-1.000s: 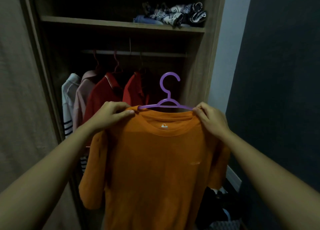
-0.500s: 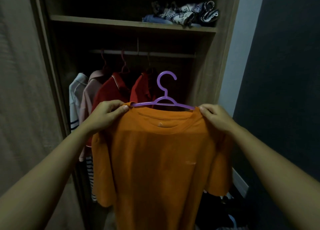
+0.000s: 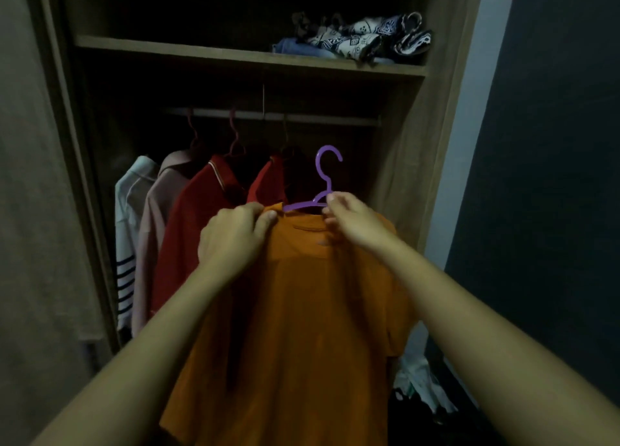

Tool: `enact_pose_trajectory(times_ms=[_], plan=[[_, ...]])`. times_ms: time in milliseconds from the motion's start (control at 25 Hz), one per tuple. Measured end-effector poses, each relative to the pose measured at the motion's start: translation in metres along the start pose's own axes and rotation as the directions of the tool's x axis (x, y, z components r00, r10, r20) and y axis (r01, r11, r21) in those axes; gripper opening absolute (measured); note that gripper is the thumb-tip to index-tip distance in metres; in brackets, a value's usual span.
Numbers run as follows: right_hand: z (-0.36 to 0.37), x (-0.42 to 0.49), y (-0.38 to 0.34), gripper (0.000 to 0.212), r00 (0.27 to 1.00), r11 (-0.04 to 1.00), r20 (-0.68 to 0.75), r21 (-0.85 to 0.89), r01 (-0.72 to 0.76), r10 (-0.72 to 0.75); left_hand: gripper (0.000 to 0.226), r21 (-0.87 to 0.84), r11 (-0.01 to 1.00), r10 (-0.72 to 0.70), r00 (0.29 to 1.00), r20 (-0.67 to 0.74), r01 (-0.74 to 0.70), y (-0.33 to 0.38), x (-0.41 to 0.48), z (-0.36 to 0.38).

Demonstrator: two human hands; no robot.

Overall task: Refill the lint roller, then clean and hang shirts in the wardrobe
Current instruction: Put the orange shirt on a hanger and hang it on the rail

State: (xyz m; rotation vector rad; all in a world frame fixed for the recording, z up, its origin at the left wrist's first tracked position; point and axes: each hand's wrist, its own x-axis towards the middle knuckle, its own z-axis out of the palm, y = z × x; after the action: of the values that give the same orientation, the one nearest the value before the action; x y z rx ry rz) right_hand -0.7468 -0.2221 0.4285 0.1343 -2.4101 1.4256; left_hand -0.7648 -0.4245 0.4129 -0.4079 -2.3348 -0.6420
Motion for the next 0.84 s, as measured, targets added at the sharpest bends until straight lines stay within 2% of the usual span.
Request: enact_pose_trajectory(times_ms=[80, 200, 360, 440, 520, 600, 680, 760, 840], plan=[[0.016, 0.023, -0.006, 0.052, 0.994, 0.971, 0.024, 0.213, -0.106, 0.104, 0.038, 0.045, 0.998, -0.044, 0.999, -0.027, 0.045, 0.016, 0.002, 0.004], [0.028, 0.056, -0.014, 0.064, 0.990, 0.936, -0.056, 0.337, -0.104, 0.130, 0.038, -0.008, 0.999, -0.049, 0.998, -0.051, 0.048, 0.025, 0.016, 0.011], [0.029, 0.094, -0.012, 0.074, 0.983, 0.972, -0.177, 0.234, -0.015, 0.057, 0.049, -0.191, 0.981, 0.025, 0.999, 0.027, -0.020, 0.019, 0.057, 0.025], [0.028, 0.114, -0.004, 0.071, 0.976, 0.985, -0.217, 0.173, 0.010, 0.028, 0.053, -0.195, 0.980, 0.021, 1.000, -0.018, -0.024, 0.005, 0.090, 0.041], [0.028, 0.136, 0.006, 0.070, 0.972, 0.986, -0.232, 0.167, 0.008, 0.032, 0.060, -0.135, 0.990, -0.036, 0.999, -0.008, 0.034, -0.015, 0.122, 0.060], [0.027, 0.162, 0.015, 0.068, 0.972, 0.989, -0.229, 0.144, -0.023, 0.056, 0.066, -0.124, 0.983, -0.126, 0.988, 0.092, 0.137, -0.032, 0.144, 0.082], [0.024, 0.185, 0.020, 0.066, 0.971, 0.992, -0.224, 0.116, -0.055, 0.080, 0.057, -0.215, 0.956, -0.161, 0.970, 0.184, 0.199, -0.042, 0.157, 0.098], [0.018, 0.207, 0.022, 0.061, 0.966, 0.988, -0.238, 0.137, -0.071, 0.103, 0.044, -0.328, 0.926, -0.128, 0.972, 0.198, 0.189, -0.046, 0.161, 0.107], [0.014, 0.230, 0.025, 0.049, 0.955, 0.985, -0.271, 0.153, -0.085, 0.124, 0.042, -0.398, 0.902, -0.096, 0.976, 0.197, 0.169, -0.050, 0.162, 0.113]])
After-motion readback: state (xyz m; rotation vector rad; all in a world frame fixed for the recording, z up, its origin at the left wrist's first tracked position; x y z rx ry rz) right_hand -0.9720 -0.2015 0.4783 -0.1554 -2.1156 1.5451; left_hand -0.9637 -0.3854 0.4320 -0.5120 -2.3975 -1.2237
